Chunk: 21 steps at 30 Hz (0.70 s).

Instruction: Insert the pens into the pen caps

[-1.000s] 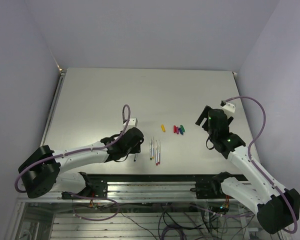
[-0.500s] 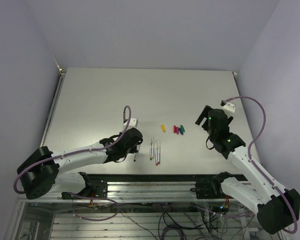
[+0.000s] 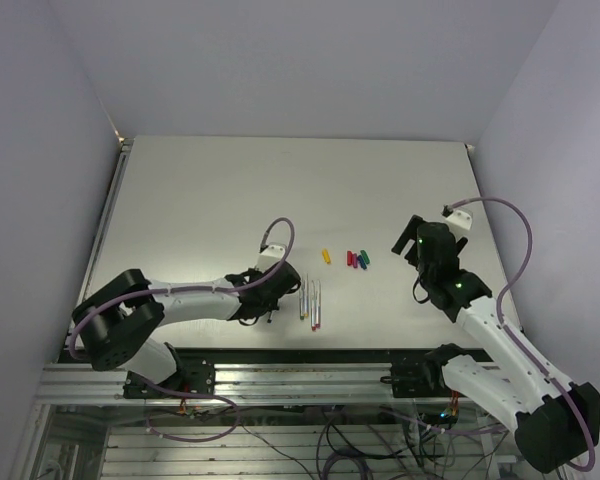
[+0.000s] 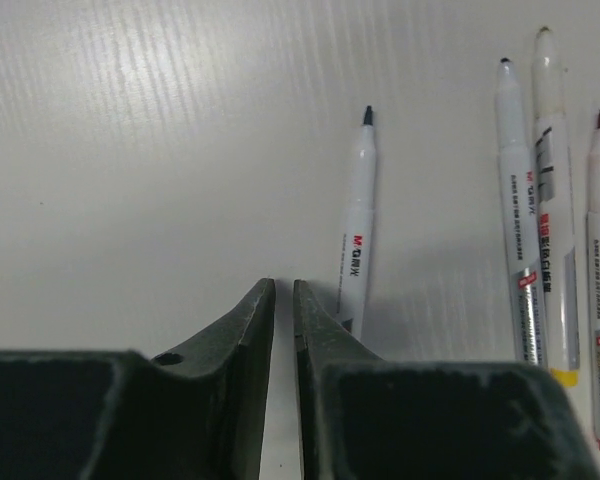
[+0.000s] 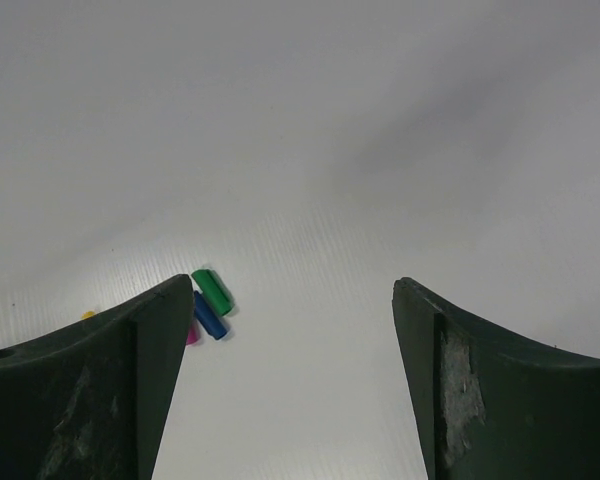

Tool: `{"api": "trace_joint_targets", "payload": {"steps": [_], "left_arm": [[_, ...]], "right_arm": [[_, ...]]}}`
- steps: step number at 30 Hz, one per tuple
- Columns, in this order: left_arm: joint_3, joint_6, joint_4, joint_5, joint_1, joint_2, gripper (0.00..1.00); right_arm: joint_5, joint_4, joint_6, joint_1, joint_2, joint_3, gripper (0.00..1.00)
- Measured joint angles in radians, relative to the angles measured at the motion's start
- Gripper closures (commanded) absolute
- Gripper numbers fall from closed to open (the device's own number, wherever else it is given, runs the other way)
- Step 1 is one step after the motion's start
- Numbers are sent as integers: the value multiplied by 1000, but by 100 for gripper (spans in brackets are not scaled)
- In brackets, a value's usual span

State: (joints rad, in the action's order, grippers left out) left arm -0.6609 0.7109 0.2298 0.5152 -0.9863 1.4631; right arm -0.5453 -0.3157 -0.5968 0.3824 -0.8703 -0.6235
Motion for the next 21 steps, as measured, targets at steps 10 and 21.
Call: {"api": "trace_joint_targets", "payload": {"steps": [10, 21], "left_arm": [[-51, -41, 0, 16, -29, 27, 64], [-53, -45, 21, 40, -34, 0, 66]], "right_arm": [[-14, 6, 11, 0, 39, 23, 21], [12, 35, 14, 0, 14, 29, 20]]}}
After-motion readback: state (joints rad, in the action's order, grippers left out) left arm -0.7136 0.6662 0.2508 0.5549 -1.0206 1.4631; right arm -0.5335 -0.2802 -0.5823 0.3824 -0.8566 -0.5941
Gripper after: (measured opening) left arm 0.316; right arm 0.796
